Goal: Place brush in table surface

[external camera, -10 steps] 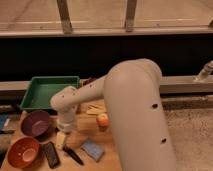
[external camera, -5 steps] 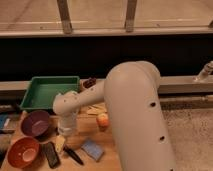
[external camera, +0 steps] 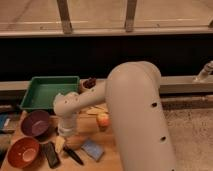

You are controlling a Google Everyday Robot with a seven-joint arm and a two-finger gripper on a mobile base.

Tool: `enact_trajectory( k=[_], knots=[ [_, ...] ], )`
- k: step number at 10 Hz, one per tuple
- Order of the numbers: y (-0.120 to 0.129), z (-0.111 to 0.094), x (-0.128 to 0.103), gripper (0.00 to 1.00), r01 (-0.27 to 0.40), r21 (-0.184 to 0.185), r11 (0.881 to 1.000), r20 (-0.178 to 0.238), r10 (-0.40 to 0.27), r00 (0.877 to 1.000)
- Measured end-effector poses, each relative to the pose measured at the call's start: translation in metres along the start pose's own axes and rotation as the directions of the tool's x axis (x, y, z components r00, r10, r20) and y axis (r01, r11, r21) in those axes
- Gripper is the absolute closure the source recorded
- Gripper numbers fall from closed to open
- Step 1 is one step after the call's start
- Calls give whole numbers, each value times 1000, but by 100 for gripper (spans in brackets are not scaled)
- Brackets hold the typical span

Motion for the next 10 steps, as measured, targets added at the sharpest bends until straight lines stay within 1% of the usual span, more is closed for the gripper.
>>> enact_trajectory(
  k=[2,3,4,5,6,7,8,10],
  knots=[
    [0,0,1,57,0,0,1000,-2,0,1000],
    [1,1,2,68,-4,-6,1000,-5,4,1000],
    [1,0,0,80,4,0,1000,-4,-4,1000],
    [2,3,0,89,0,2,1000,3,0,1000],
    [6,12,0,97,-7,2,1000,16,7,1000],
    [11,20,0,100,-6,3,1000,25,6,1000],
    [13,23,-1,100,-8,3,1000,31,8,999],
    [13,20,-1,100,-11,2,1000,29,11,1000]
  ],
)
